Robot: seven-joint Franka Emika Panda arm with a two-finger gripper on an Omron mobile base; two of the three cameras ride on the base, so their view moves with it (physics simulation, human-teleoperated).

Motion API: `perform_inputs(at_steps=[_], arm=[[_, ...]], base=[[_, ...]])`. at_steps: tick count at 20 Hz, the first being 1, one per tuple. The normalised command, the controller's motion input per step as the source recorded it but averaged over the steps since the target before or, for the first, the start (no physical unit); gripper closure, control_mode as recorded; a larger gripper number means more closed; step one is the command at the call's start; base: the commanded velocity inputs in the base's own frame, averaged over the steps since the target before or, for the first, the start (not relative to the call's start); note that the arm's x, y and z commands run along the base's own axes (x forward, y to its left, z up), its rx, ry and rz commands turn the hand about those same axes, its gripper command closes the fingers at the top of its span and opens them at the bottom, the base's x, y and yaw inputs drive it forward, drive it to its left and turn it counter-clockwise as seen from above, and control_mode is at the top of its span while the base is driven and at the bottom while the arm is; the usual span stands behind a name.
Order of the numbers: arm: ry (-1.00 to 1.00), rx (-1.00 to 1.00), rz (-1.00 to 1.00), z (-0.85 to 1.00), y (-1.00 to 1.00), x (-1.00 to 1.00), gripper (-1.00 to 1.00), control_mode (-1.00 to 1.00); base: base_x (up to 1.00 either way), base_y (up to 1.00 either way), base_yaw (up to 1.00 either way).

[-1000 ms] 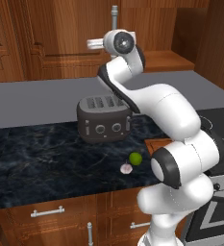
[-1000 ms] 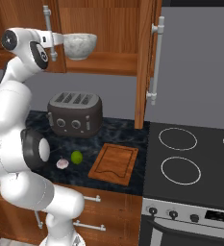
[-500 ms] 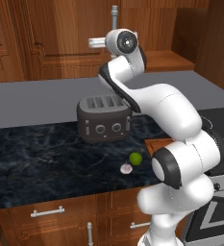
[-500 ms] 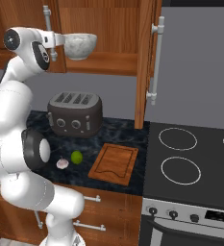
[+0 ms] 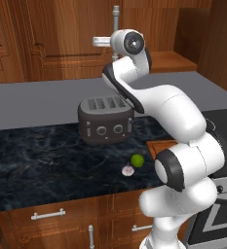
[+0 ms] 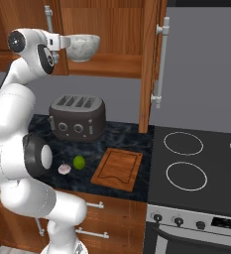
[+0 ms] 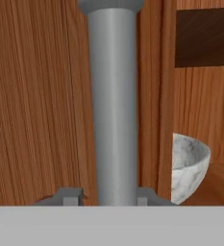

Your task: Open the cabinet. Place the bowl and condiment on the counter. Then place the lime and garlic on the cutting board.

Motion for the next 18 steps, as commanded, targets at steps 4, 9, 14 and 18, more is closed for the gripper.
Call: perform_inputs(at_steps=[4, 9, 14, 18], arm=[[0.0, 0.03, 0.01, 0.0, -0.18, 0.22, 1.0, -1.0], [0.0, 0.04, 0.02, 0.0, -0.26, 0.23, 1.0, -1.0], [0.0, 0.04, 0.02, 0.0, -0.25, 0.24, 1.0, -1.0], [0.0, 0.03, 0.02, 0.0, -0.17, 0.18, 1.0, -1.0]], base=[[0.0, 0.0, 0.0], [0.0, 0.0, 0.0], [0.0, 0.0, 0.0], [0.0, 0.0, 0.0]])
